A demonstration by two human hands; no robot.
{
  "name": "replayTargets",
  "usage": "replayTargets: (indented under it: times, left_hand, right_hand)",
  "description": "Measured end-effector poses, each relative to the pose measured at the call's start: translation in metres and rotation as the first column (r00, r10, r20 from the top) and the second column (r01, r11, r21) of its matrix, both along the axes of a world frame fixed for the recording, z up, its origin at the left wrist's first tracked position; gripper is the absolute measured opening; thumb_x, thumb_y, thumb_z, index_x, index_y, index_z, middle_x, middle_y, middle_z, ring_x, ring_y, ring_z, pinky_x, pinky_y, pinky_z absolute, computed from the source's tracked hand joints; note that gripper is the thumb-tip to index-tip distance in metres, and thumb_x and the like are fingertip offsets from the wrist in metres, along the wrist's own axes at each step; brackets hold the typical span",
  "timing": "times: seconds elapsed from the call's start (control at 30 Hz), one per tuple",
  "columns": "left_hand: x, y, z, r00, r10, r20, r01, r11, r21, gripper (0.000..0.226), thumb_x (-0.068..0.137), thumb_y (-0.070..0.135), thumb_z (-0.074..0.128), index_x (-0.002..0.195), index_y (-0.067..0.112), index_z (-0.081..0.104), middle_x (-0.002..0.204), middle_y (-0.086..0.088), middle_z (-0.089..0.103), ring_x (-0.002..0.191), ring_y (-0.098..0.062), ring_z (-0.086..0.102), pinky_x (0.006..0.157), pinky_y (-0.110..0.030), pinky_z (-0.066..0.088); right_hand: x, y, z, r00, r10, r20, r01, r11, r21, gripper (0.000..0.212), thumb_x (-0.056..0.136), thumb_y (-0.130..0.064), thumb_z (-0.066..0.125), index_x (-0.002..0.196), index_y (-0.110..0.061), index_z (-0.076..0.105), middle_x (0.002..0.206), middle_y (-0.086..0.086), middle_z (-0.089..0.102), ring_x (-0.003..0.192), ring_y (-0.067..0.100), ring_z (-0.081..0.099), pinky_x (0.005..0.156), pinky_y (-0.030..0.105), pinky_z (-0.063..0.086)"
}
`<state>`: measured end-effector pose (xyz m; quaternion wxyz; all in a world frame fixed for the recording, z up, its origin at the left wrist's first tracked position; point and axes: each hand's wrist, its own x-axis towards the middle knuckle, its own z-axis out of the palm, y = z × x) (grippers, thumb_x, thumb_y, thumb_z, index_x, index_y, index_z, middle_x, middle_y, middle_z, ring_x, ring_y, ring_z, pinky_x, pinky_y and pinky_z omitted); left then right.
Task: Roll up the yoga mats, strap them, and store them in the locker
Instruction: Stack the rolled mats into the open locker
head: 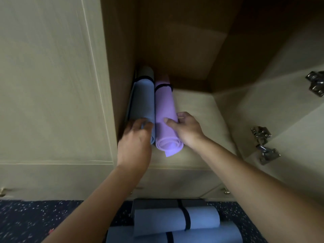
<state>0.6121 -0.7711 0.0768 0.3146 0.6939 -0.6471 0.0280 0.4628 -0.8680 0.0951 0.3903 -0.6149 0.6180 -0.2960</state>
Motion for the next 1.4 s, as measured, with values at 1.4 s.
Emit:
replayTargets:
  times: [1.4]
  left_hand:
    - [-0.099, 0.065, -0.245, 0.836, -0.545, -0.066, 0.259, 0.285, 0.923, 0.082, 0.094, 0.046, 0.067, 0.158, 0.013, 0.028, 0.155, -0.013, 0.039, 0.14, -0.032, 0.039, 0.11, -0.047, 0.042]
  right_hand:
    - [-0.188, 0.301, -0.298, 0.726, -0.687, -0.032, 0.236, 0.205, 0.95, 0.053, 0.093, -0.038, 0.074, 0.132, -0.012, 0.05, 0.12, 0.012, 0.058, 0.103, 0.03, 0.061, 0.065, 0.04, 0.059]
